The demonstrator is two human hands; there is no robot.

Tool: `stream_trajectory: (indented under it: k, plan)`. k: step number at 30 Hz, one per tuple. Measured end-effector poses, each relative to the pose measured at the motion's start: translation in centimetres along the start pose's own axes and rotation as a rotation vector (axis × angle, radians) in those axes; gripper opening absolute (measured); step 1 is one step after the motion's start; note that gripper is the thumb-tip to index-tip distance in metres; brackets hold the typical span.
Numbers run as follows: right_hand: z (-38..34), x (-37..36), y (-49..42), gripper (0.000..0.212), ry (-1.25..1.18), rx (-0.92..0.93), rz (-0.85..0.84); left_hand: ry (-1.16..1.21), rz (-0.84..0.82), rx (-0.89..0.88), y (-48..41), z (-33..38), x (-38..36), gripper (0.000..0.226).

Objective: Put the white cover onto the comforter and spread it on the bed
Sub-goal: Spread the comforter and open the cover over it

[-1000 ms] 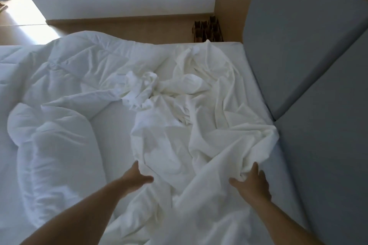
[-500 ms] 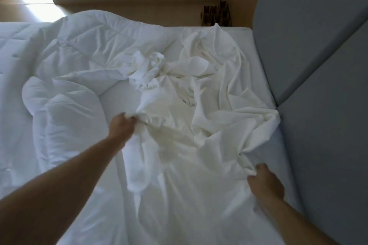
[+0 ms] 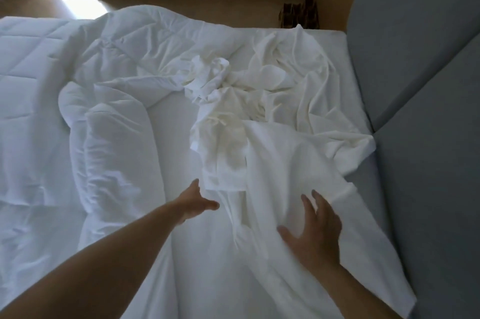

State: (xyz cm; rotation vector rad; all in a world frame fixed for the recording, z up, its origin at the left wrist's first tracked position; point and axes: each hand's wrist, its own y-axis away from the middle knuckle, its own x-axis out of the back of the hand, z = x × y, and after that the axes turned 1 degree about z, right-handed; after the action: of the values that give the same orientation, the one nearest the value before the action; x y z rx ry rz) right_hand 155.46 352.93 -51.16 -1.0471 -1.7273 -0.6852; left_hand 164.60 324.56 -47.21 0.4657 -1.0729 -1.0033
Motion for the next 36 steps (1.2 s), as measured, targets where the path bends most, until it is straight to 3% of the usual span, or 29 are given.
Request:
stream_trajectory:
  k: [1,3,4,7,11,14,18,22,24,26,27,29,31,34,36]
  plan:
    - [-0.8,-1.3,1.3,0.097,0.064,0.097,-0.065,-0.021,-0.007,0.006,0.0,-0.9,-0.3,0.100]
    - [-2.1,-3.7,3.2,0.103,0.150,0.122,-0.210,-0.051,-0.012,0.005,-0.2,-2.3,-0.4,0.106]
    - [-2.6,-4.2,3.7,0.090,0.164,0.094,-0.252,-0.056,0.002,-0.008,-0.3,-2.8,-0.3,0.107]
    - [-3.5,-4.0,2.9,0.009,0.094,-0.077,-0.276,-0.062,0.058,-0.076,-0.3,-3.2,0.4,0.106]
    - [-4.7,-1.0,2.7,0.023,-0.306,-0.219,-0.399,-0.063,0.087,-0.192,0.1,-3.7,0.8,0.104]
    - [-6.8,2.4,5.4,0.035,-0.577,-0.271,-0.514,-0.055,0.058,-0.209,1.0,-4.8,0.4,0.117]
    - [-10.1,6.0,9.0,0.015,-0.718,-0.235,-0.692,0.025,-0.021,-0.261,2.8,-6.4,0.7,0.121]
    - [-13.1,8.2,11.4,0.014,-0.815,-0.182,-0.865,0.054,-0.077,-0.372,4.1,-8.0,0.5,0.133]
    - [-14.0,8.7,12.6,0.015,-0.845,-0.191,-0.903,0.054,-0.073,-0.288,4.4,-8.9,-0.4,0.115]
    - [-13.7,8.0,13.4,0.018,-0.771,-0.249,-0.919,0.085,0.023,-0.185,4.6,-9.8,-1.0,0.056]
    - [-13.0,7.2,13.8,0.021,-0.699,-0.290,-0.915,0.115,0.062,-0.144,5.0,-10.0,-1.0,0.030]
    - [-11.0,5.4,14.0,0.015,-0.563,-0.345,-0.846,0.199,0.092,-0.134,5.6,-10.1,-0.6,0.015]
    - [-7.9,3.8,14.4,0.010,-0.465,-0.374,-0.659,0.302,0.113,-0.153,6.6,-9.7,-0.1,0.020]
    - [-2.7,2.9,14.3,0.026,-0.327,-0.473,-0.241,0.288,0.143,-0.211,8.8,-9.6,0.2,0.032]
    - [1.1,2.6,14.1,0.039,-0.213,-0.599,-0.148,0.183,0.061,-0.241,10.3,-10.0,-1.2,0.055]
